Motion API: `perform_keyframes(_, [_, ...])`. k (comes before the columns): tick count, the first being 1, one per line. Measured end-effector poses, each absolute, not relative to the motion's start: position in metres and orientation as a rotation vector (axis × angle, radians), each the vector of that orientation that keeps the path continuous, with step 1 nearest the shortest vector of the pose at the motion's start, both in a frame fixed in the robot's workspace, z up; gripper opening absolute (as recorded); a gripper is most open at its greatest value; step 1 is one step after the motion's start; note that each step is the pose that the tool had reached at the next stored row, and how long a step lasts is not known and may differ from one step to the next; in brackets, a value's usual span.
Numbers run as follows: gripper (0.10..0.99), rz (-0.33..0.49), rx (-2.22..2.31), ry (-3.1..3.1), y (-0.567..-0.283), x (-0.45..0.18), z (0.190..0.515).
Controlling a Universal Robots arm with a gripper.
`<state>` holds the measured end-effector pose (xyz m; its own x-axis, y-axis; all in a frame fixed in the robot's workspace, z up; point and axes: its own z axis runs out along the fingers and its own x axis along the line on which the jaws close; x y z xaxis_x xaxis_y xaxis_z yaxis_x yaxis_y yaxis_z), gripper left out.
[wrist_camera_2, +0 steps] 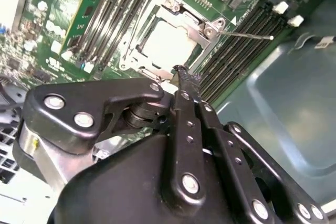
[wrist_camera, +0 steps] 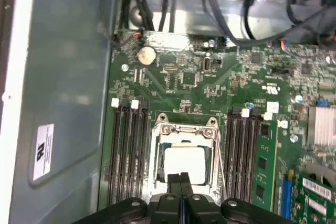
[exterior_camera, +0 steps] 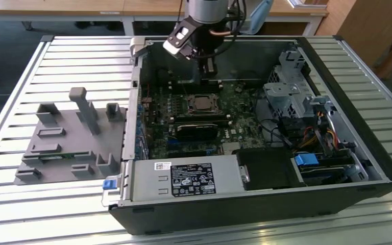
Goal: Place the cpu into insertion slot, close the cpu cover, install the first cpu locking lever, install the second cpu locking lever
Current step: 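Install the first cpu locking lever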
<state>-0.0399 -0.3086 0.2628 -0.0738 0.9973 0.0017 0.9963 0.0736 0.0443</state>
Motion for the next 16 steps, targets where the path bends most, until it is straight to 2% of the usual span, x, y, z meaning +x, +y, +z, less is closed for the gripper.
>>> perform_keyframes(16, [0.106,0.054,1.807,2.538,-0.3086,-0.0399,0.2628])
